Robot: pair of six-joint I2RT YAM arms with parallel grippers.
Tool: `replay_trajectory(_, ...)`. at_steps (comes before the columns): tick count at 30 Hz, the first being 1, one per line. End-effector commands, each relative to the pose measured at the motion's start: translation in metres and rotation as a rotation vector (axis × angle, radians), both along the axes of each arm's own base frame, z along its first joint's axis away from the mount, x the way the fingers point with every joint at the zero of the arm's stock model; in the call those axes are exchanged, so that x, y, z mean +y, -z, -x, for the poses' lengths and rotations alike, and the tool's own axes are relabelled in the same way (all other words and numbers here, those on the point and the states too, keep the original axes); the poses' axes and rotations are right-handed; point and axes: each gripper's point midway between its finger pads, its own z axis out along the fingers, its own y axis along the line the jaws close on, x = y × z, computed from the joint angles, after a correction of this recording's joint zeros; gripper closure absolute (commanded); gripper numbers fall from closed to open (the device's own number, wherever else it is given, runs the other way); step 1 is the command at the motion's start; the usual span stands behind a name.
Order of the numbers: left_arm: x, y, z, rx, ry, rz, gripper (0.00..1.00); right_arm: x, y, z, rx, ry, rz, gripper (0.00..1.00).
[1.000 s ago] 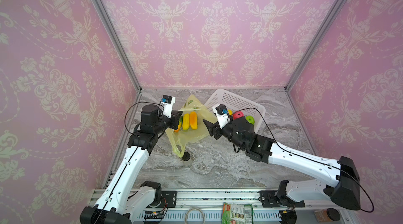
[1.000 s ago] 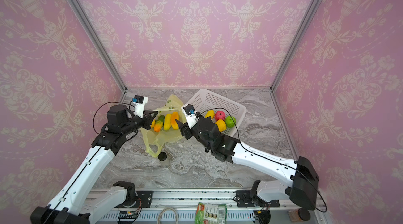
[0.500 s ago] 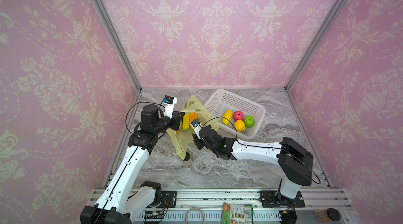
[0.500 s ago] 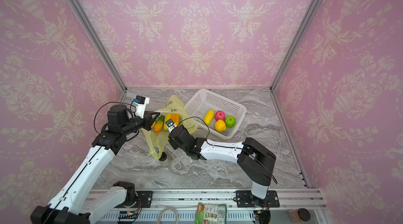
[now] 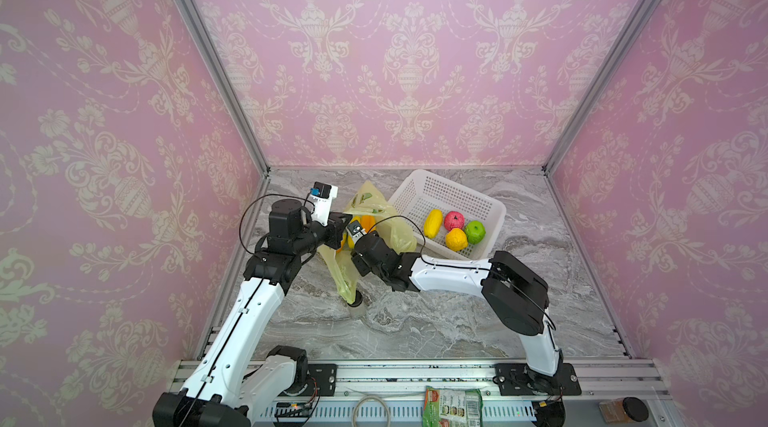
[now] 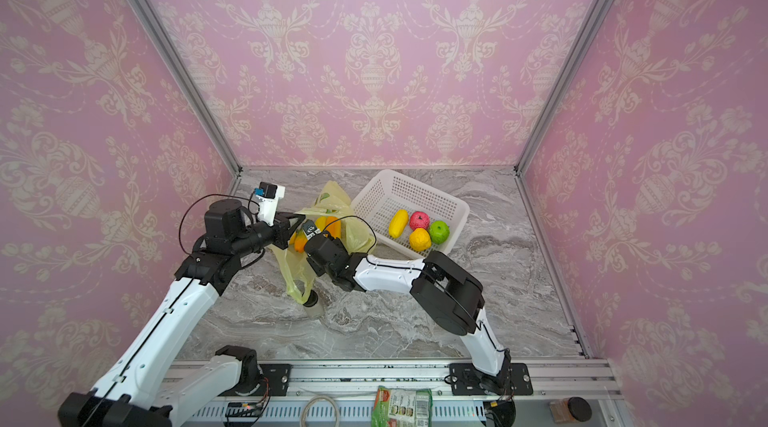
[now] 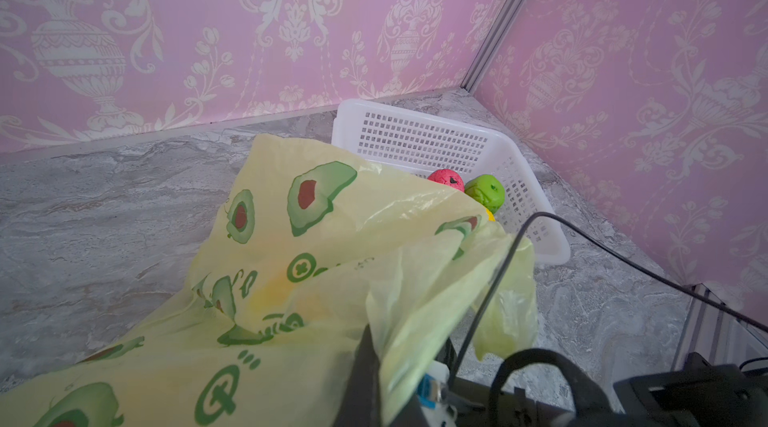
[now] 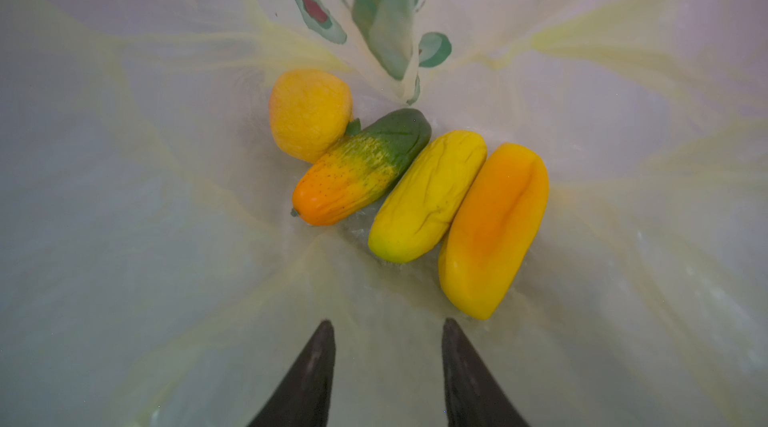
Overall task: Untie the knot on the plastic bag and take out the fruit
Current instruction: 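Reach the right gripper into the bag and grasp the orange papaya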
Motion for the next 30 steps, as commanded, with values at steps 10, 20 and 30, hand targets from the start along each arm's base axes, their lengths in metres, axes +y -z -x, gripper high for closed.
replay_trajectory(10, -0.002, -0.006, 0.001, -0.003, 0.019, 0.024, 1.0, -0.035, 0.039, -0.055, 0.096, 0.247, 0.064, 0.4)
replay_trajectory(20, -0.004, -0.006, 0.002, 0.001, 0.026, 0.033, 1.0, -0.03, 0.07, -0.066, 0.156, 0.27, 0.137, 0.22)
replay_trajectory(30, -0.005, -0.007, 0.001, 0.002, 0.03, 0.038, 1.0, -0.022, 0.073, -0.067, 0.174, 0.25, 0.147, 0.42)
